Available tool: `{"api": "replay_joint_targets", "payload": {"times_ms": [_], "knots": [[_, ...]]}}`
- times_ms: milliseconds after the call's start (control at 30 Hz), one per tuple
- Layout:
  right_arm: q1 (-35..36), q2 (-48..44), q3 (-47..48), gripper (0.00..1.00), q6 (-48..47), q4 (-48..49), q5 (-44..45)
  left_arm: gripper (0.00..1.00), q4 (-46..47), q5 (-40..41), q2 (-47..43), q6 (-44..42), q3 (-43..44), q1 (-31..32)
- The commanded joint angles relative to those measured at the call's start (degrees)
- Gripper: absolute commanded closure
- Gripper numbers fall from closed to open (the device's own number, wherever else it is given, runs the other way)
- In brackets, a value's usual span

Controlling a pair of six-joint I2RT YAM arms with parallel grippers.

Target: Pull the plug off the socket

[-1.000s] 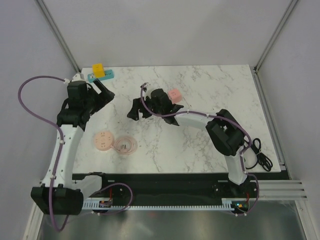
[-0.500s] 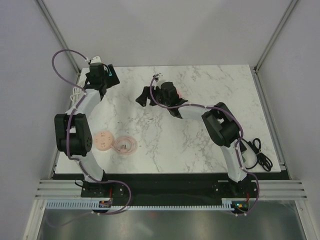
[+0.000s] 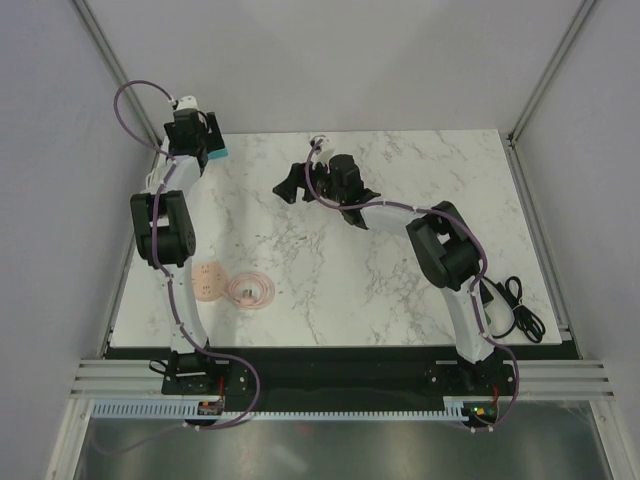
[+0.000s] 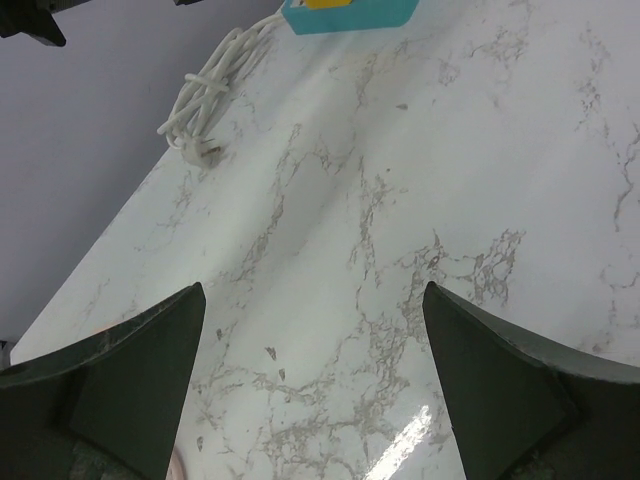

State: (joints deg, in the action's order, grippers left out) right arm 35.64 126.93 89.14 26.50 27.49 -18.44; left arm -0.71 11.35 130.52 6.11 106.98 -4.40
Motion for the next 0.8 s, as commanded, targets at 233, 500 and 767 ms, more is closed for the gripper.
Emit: {"api": "replay_joint_targets", "payload": {"times_ms": [233,500,767], "knots": [[-1.8,1.4,0.0,0.02,4.1,7.0,-4.0,0.08,2.3,-9.5,5.4,-9.3,8.3,-2.7],[-2.1,2.5,0.6,0.02,5.0,7.5,-4.7,0.11,2.2,-12.4,9.0,-10.0,12.7,-3.2],[-2.2,4.1,2.3,0.02,5.6,6.9,-5.2,0.13,1.5,-4.1,12.1,-7.4,14.7,-3.3]]}}
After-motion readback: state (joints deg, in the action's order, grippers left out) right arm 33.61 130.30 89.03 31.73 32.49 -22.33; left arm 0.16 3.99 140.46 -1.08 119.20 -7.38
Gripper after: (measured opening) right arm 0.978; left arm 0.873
